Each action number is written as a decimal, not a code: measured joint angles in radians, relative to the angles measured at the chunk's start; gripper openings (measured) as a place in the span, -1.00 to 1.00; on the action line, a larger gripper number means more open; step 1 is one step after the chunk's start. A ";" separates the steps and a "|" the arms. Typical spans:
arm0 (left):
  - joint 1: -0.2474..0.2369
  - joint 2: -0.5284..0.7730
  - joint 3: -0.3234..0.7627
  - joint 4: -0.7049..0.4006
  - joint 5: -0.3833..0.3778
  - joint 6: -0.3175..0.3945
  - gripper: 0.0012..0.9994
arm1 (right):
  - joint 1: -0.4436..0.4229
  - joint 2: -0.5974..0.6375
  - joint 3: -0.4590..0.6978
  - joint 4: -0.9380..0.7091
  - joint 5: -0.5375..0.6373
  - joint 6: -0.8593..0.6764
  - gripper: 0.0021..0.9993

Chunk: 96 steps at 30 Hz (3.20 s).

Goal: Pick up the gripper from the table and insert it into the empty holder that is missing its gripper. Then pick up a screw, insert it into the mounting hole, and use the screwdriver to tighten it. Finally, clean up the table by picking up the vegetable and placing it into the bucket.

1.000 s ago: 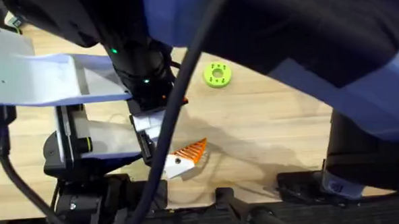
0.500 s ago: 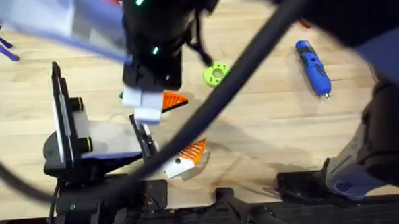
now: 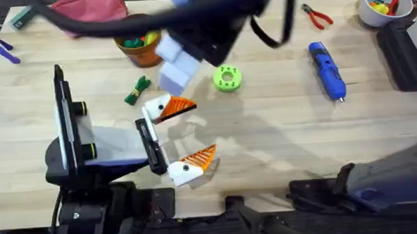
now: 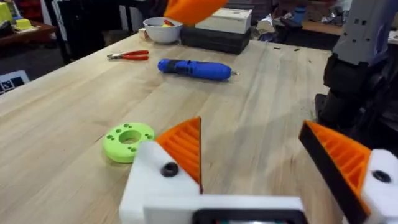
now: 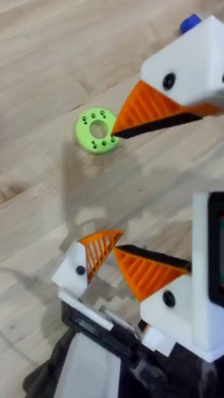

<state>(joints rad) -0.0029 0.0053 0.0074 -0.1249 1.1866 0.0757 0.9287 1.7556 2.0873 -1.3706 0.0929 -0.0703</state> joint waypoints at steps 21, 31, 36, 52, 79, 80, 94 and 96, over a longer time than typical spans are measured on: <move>0.000 0.000 0.000 0.000 0.000 0.000 0.97 | -0.580 -0.590 -0.858 0.156 0.080 0.314 0.99; 0.000 0.000 0.000 0.000 0.000 0.000 0.97 | -0.722 -0.587 -0.861 0.182 0.080 0.321 0.99; 0.000 0.000 0.000 0.000 0.000 0.000 0.97 | -0.722 -0.587 -0.861 0.196 0.080 0.325 0.99; 0.000 0.000 0.000 0.000 -0.001 0.006 -0.97 | -0.733 -0.587 -0.862 0.258 0.191 0.324 0.99; 0.000 0.000 0.000 0.000 -0.001 0.006 -0.96 | -1.041 -0.205 -0.862 0.633 0.100 -0.109 0.99; 0.000 0.000 0.000 0.000 -0.001 0.006 -0.96 | -1.043 -0.197 -0.862 0.639 0.100 -0.121 0.99; 0.000 0.000 0.000 0.000 -0.001 0.006 -0.96 | -1.094 -0.083 -0.862 0.656 0.096 -0.246 0.99; 0.000 0.000 0.000 0.000 -0.001 0.006 -0.96 | -1.096 -0.060 -0.862 0.666 0.096 -0.250 0.99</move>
<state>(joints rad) -0.0029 0.0054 0.0074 -0.1246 1.1858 0.0822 -0.1669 1.6955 1.2255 -0.7051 0.1890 -0.3207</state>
